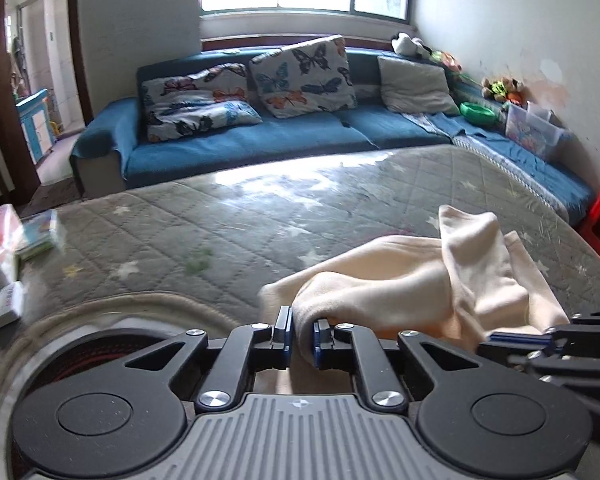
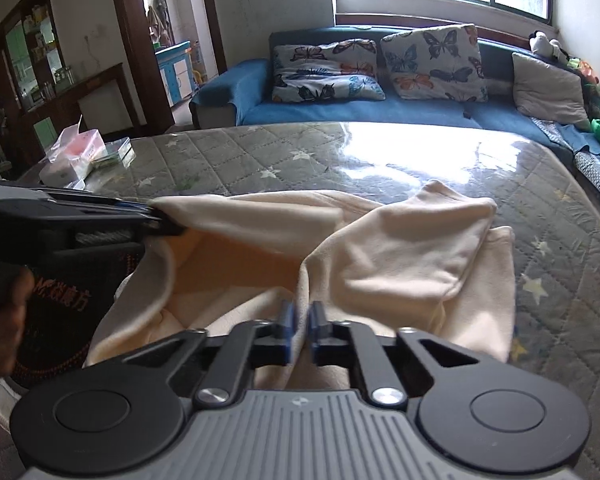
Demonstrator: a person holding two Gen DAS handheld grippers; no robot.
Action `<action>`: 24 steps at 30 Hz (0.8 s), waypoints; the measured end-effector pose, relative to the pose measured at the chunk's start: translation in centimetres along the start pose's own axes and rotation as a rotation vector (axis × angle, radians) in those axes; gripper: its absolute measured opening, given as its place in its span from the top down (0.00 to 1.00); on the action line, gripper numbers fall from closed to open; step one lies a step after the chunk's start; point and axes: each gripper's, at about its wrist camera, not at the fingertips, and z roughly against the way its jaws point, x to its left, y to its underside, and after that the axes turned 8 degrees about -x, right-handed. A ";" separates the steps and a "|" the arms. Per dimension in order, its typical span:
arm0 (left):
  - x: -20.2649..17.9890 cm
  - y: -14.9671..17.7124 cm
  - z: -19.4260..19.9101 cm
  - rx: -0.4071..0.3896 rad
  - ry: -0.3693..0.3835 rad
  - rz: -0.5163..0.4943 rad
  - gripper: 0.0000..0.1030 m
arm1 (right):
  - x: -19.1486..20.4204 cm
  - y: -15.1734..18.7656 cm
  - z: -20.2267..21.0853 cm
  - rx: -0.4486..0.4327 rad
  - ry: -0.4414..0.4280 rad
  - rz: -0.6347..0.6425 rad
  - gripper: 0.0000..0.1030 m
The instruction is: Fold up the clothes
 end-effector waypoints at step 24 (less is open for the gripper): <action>9.0 9.3 15.3 -0.011 -0.133 0.198 0.90 | -0.7 2.2 10.5 -0.093 0.010 0.022 0.89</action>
